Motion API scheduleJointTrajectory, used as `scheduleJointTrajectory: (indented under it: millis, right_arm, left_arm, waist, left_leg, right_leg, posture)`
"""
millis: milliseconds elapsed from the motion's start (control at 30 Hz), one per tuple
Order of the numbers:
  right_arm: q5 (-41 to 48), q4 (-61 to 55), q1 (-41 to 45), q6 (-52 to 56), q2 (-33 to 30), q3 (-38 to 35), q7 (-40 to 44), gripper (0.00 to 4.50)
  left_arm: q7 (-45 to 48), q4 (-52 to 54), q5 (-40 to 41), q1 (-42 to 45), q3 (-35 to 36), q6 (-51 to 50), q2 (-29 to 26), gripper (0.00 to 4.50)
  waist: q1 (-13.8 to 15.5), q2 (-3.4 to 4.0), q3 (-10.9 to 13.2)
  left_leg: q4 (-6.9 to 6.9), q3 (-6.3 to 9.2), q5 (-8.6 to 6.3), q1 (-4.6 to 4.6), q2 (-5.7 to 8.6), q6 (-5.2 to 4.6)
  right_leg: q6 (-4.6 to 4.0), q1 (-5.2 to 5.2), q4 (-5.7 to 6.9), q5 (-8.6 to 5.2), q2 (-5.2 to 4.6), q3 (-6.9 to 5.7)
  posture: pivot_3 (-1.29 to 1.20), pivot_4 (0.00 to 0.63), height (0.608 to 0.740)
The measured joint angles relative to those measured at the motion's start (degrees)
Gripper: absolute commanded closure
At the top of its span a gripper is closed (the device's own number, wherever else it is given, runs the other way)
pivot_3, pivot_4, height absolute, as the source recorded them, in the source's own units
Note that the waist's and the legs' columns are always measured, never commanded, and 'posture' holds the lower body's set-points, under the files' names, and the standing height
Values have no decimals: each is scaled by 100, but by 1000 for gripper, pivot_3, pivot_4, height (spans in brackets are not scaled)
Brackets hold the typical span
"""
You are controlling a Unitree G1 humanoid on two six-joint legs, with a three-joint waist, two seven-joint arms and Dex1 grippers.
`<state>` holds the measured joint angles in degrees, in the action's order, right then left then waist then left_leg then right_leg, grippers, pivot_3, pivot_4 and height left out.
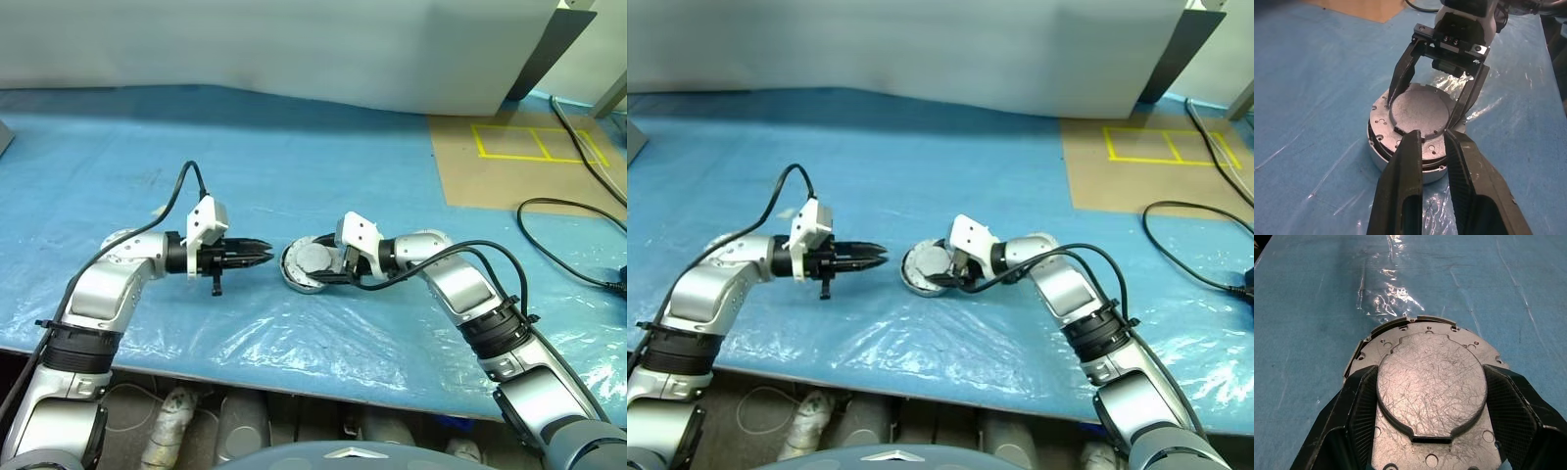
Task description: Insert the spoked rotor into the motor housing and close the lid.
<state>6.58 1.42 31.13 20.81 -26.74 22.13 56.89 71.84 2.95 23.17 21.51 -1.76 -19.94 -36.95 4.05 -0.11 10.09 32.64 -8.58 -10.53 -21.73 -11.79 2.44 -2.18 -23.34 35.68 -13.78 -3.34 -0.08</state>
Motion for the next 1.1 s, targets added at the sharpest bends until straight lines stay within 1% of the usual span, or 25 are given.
scheduleJointTrajectory:
  millis: [133, 333, 533, 667, 767, 867, 1100]
  right_arm:
    - [115, 46, 183, 551, 264, -51, 14, 1539]
    - [258, 38, 362, 1226, 367, -119, 23, 1539]
    - [26, 43, 367, 1126, 389, 20, -124, 1539]
    - [-17, 188, 369, 1085, 512, 69, -232, 1539]
    - [-89, 272, 383, 990, 542, 138, -303, 1539]
    - [-145, 281, 356, 936, 540, 160, -342, 1539]
    - [-269, 265, 182, 447, 438, 242, -367, 1539]
  left_arm:
    - [53, -63, -103, -28, -54, 220, -65, 3715]
    - [37, -223, -192, -57, -94, 396, -65, 3715]
    - [-45, -291, -210, -96, -101, 450, -41, 3715]
    - [-105, -300, -209, -95, -115, 435, -21, 3715]
    - [-109, -328, -210, -94, -145, 428, -20, 3715]
    - [-109, -333, -212, -95, -217, 428, -19, 3715]
    - [-173, -434, -278, -33, -279, 433, 27, 3715]
  waist:
    - [-28, 0, 0]
    - [-16, 0, 0]
    - [-15, 0, 0]
    - [-31, 0, -2]
    - [-42, 0, -3]
    - [-39, 0, -4]
    - [-24, 14, -33]
  left_leg:
    - [0, -1, 0, 4, -2, 0]
    - [0, -1, 0, 5, -2, 0]
    - [2, -1, 0, 8, -1, 1]
    - [0, -5, 0, 31, -1, 1]
    - [-3, -11, -1, 66, -1, 1]
    - [-2, -13, -1, 78, -1, 1]
    - [-3, -13, -1, 84, 0, 1]
  right_leg:
    - [-1, -1, 2, 0, 2, 4]
    - [-1, -1, 4, 0, 3, 3]
    - [-1, 3, 6, 0, 2, 4]
    - [-1, 15, 7, -1, 4, 13]
    - [-2, 43, 6, -1, 4, 22]
    - [-3, 54, 8, 0, 2, 24]
    - [-4, 63, 2, 1, 1, 24]
  posture:
    - [0, 150, 740]
    - [0, 150, 740]
    - [0, 150, 740]
    - [0, 150, 740]
    - [0, 150, 740]
    - [0, 150, 740]
    - [0, 150, 740]
